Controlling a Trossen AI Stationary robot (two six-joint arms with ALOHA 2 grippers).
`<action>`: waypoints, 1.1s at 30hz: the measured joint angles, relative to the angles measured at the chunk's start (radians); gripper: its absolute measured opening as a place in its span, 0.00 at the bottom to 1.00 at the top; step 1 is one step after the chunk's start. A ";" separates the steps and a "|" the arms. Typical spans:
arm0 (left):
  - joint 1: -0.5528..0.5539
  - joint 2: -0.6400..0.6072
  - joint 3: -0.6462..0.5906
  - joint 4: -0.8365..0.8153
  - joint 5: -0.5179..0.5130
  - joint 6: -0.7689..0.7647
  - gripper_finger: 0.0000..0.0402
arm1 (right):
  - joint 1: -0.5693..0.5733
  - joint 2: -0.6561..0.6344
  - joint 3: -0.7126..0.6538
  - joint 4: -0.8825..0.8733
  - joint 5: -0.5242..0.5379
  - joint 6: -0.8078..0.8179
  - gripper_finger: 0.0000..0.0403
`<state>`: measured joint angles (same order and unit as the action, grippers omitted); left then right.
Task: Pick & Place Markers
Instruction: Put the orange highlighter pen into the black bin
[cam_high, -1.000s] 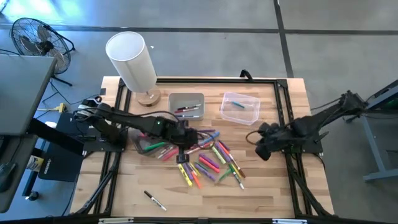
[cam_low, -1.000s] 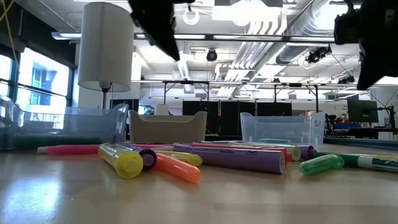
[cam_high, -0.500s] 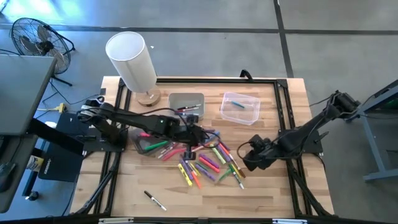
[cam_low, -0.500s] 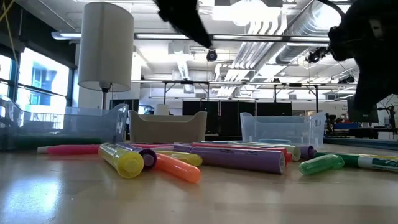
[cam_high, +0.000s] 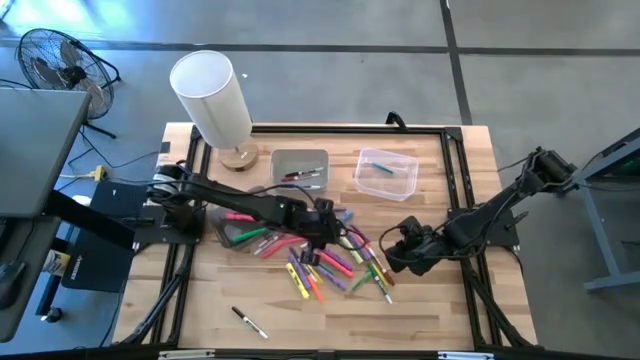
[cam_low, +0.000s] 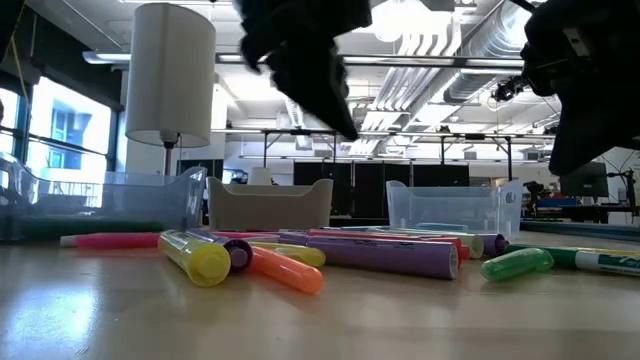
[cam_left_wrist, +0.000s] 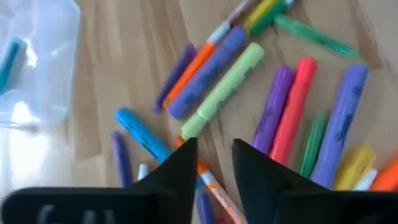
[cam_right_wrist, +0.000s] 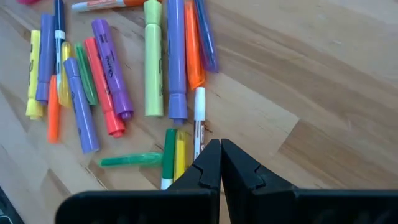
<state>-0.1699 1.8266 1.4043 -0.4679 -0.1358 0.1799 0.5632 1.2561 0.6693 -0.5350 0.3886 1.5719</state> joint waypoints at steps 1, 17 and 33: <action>0.000 0.010 0.005 0.032 0.018 0.000 0.31 | 0.000 0.001 0.000 0.001 0.003 0.000 0.00; -0.006 0.140 -0.004 0.067 0.218 0.026 0.41 | -0.013 0.001 -0.001 0.020 0.031 0.029 0.00; -0.006 0.211 0.009 0.096 0.217 0.028 0.41 | -0.014 0.001 -0.001 0.028 0.046 0.029 0.00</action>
<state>-0.1761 2.0379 1.4134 -0.3715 0.0817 0.2077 0.5495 1.2572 0.6685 -0.5066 0.4344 1.6012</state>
